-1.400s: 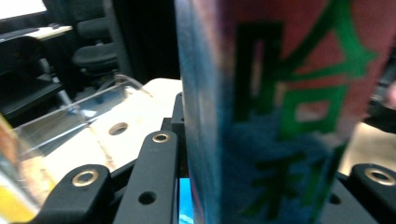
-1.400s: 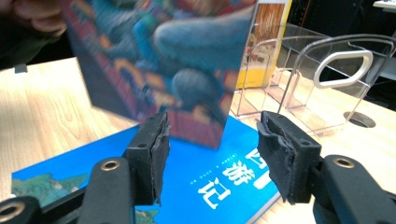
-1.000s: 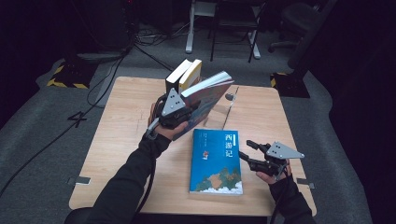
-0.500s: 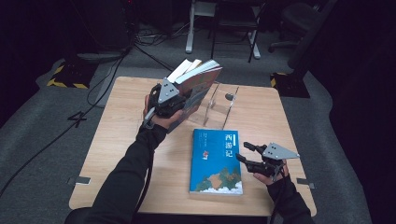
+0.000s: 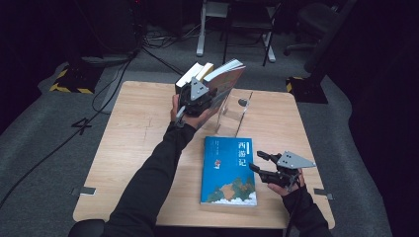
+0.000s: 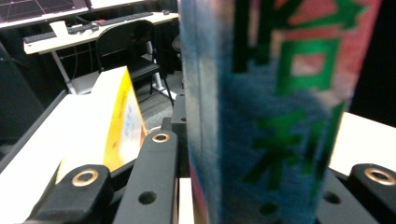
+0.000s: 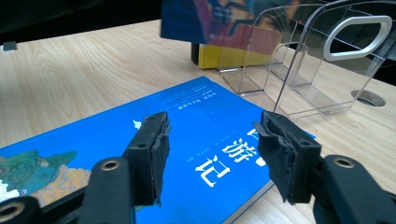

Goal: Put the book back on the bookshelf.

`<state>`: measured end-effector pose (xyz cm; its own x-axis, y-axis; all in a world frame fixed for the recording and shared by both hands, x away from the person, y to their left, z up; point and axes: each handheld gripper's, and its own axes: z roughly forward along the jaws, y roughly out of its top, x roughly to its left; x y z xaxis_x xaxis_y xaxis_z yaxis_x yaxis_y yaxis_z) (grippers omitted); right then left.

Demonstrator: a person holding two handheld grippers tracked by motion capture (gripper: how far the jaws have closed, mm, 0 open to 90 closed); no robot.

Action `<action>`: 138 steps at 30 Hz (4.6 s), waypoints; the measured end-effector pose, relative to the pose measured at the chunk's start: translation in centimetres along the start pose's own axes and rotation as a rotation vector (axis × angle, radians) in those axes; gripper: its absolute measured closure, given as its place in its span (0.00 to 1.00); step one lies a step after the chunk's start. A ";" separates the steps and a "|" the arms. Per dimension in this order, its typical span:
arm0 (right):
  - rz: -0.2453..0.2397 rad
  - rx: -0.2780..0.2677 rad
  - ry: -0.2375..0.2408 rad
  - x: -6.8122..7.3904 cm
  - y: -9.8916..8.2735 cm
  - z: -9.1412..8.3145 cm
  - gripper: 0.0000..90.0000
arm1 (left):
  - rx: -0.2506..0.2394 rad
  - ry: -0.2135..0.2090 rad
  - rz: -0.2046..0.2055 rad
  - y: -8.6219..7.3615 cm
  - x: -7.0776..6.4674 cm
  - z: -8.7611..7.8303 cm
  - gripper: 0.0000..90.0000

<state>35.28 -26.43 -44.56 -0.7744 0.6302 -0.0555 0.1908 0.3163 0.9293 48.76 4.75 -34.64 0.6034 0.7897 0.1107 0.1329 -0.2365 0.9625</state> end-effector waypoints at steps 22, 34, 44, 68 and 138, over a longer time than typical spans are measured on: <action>-0.009 -0.004 0.009 0.1 0.0 -0.1 0.49 | 0.014 0.072 -0.080 -2.1 -0.4 7.2 0.82; -0.011 0.003 0.002 0.1 0.0 -0.1 0.49 | -0.004 0.063 -0.123 -3.4 0.0 6.6 0.81; -0.015 0.010 0.000 0.2 -0.1 0.0 0.49 | -0.024 0.044 -0.134 -3.9 0.0 5.6 0.78; -0.024 0.036 0.010 0.4 -0.3 0.6 0.49 | 0.017 -0.007 -0.111 -8.0 0.8 1.2 0.69; 0.049 0.290 0.110 0.8 -2.2 -0.8 0.29 | 0.400 -0.357 0.177 -16.6 -2.4 -13.2 0.38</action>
<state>33.72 -27.16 -46.40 -0.8179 0.5738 0.0414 0.3811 0.4866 0.7861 34.74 14.21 -47.65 0.8627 0.4948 0.1045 0.2515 -0.5991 0.7601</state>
